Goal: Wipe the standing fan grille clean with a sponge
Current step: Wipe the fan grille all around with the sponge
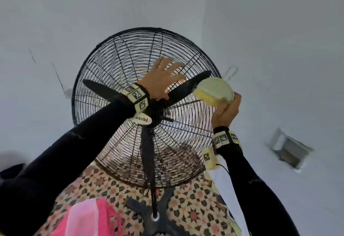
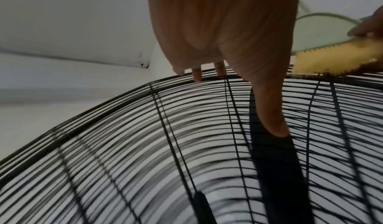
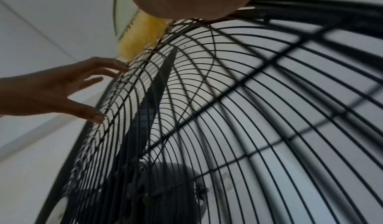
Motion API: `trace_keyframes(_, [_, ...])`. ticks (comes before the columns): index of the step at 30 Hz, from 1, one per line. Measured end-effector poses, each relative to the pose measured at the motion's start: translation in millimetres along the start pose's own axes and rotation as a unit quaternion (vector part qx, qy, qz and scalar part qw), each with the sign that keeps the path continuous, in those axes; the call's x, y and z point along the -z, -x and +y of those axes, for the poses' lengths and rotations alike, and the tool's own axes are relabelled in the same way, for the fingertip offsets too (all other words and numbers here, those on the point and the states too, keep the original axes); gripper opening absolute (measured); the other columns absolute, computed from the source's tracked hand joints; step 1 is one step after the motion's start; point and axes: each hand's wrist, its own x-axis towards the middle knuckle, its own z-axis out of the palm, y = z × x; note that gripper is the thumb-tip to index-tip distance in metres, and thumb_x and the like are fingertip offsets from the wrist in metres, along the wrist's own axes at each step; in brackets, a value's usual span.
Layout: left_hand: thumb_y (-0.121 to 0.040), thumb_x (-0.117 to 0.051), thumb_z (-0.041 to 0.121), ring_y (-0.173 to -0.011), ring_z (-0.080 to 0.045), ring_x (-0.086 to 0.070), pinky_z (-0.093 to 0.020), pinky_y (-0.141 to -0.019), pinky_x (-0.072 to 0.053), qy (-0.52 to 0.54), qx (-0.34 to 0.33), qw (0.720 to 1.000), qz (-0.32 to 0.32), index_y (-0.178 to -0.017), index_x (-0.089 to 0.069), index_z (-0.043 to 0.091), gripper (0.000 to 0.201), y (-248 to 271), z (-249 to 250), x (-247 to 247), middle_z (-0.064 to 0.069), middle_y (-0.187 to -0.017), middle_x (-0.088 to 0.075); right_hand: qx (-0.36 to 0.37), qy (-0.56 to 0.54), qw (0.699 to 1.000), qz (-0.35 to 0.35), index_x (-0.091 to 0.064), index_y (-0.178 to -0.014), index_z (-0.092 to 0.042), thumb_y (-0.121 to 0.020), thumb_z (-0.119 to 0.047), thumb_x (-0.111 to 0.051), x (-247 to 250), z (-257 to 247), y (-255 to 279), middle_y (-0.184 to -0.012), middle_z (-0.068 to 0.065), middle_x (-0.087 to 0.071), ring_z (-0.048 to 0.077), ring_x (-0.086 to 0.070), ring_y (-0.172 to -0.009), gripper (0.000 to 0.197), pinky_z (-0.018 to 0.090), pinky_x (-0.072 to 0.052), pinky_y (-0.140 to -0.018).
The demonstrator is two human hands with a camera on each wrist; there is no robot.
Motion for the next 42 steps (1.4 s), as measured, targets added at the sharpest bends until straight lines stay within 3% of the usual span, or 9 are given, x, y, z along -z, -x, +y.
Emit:
trace_keyframes(6, [-0.061, -0.082, 0.076, -0.152, -0.039, -0.018, -0.060, -0.124, -0.016, -0.059, 0.020, 0.998, -0.008, -0.151, -0.033, 0.033, 0.111, -24.4, -7.1, 5.3, -0.007, -0.165, -0.020, -0.037, 0.028, 0.998, 0.039, -0.045, -0.112, -0.016, -0.100, -0.037, -0.040, -22.7, 53.7, -27.0, -0.100, 0.018, -0.057, 0.032, -0.058, -0.086, 0.024, 0.043, -0.050, -0.065])
trace_keyframes(11, [-0.064, -0.076, 0.081, -0.153, -0.037, -0.014, -0.065, -0.119, -0.021, -0.025, 0.068, 0.997, -0.008, -0.157, -0.029, 0.036, 0.113, -24.0, -13.5, -14.9, -0.006, -0.167, -0.019, -0.058, -0.008, 0.997, 0.056, -0.047, -0.106, -0.004, -0.099, -0.036, -0.040, -46.4, 76.8, -53.2, -0.098, 0.020, -0.056, 0.033, -0.057, -0.086, 0.033, 0.043, -0.050, -0.066])
trace_keyframes(20, [-0.064, -0.065, 0.092, -0.152, -0.036, -0.016, -0.069, -0.120, -0.016, -0.072, 0.093, 0.993, -0.021, -0.158, -0.027, 0.034, 0.117, -44.0, -0.6, -15.4, -0.007, -0.164, -0.020, -0.110, -0.030, 0.992, 0.045, -0.055, -0.108, 0.006, -0.098, -0.041, -0.039, -62.1, 96.0, -75.4, -0.097, 0.021, -0.063, 0.025, -0.058, -0.083, 0.050, 0.022, -0.042, -0.062])
trace_keyframes(26, [-0.059, -0.064, 0.095, -0.149, -0.038, -0.020, -0.066, -0.120, -0.021, -0.060, 0.079, 0.995, -0.002, -0.156, -0.031, 0.037, 0.117, -38.7, -11.3, -13.7, -0.007, -0.160, -0.026, -0.157, -0.051, 0.986, -0.030, -0.046, -0.078, -0.018, -0.092, -0.027, -0.061, -45.2, 67.1, -76.0, -0.069, -0.007, -0.050, -0.002, -0.047, -0.058, 0.023, 0.015, -0.037, -0.051])
trace_keyframes(28, [-0.058, -0.061, 0.097, -0.146, -0.038, -0.023, -0.066, -0.117, -0.025, -0.064, 0.067, 0.996, 0.011, -0.155, -0.034, 0.037, 0.117, -36.0, -15.1, -13.5, -0.007, -0.158, -0.028, -0.212, -0.084, 0.963, -0.145, -0.050, -0.097, -0.016, -0.089, -0.024, -0.067, -37.7, 51.4, -76.8, -0.088, 0.002, -0.061, 0.009, -0.060, -0.074, 0.020, 0.024, -0.048, -0.053])
trace_keyframes(31, [-0.057, -0.060, 0.099, -0.143, -0.039, -0.027, -0.065, -0.114, -0.029, -0.068, 0.051, 0.996, 0.031, -0.153, -0.038, 0.037, 0.116, -33.5, -15.8, -15.5, -0.008, -0.155, -0.032, -0.324, -0.198, 0.894, -0.239, -0.035, -0.136, -0.023, -0.091, -0.002, -0.065, -29.9, 21.6, -82.7, -0.128, 0.009, -0.052, 0.028, -0.063, -0.104, 0.058, 0.035, -0.060, -0.059])
trace_keyframes(34, [-0.053, -0.065, 0.097, -0.142, -0.039, -0.031, -0.065, -0.113, -0.029, -0.037, 0.039, 0.997, 0.057, -0.149, -0.045, 0.036, 0.116, -32.1, -16.7, -20.1, -0.007, -0.153, -0.037, -0.351, -0.287, 0.883, -0.120, -0.036, -0.131, -0.028, -0.091, 0.009, -0.056, -29.0, 1.2, -92.4, -0.127, 0.008, -0.048, 0.030, -0.061, -0.102, 0.058, 0.029, -0.057, -0.054])
trace_keyframes(37, [-0.055, -0.068, 0.095, -0.147, -0.040, -0.027, -0.067, -0.116, -0.023, -0.009, 0.038, 0.997, 0.065, -0.150, -0.044, 0.037, 0.114, -30.9, -20.5, -22.0, -0.007, -0.157, -0.034, -0.331, -0.207, 0.920, 0.021, -0.038, -0.125, -0.024, -0.094, 0.003, -0.055, -32.8, -3.2, -112.2, -0.120, 0.007, -0.054, 0.026, -0.067, -0.091, 0.044, 0.035, -0.059, -0.056])
trace_keyframes(42, [-0.057, -0.071, 0.091, -0.150, -0.037, -0.021, -0.067, -0.120, -0.016, 0.024, 0.022, 0.996, 0.087, -0.151, -0.043, 0.037, 0.112, -30.3, -24.6, -29.9, -0.007, -0.159, -0.031, -0.362, 0.059, 0.927, 0.078, -0.038, -0.148, -0.008, -0.102, -0.027, -0.048, -43.4, 2.1, -130.9, -0.137, 0.024, -0.056, 0.040, -0.059, -0.120, 0.051, 0.041, -0.052, -0.092])
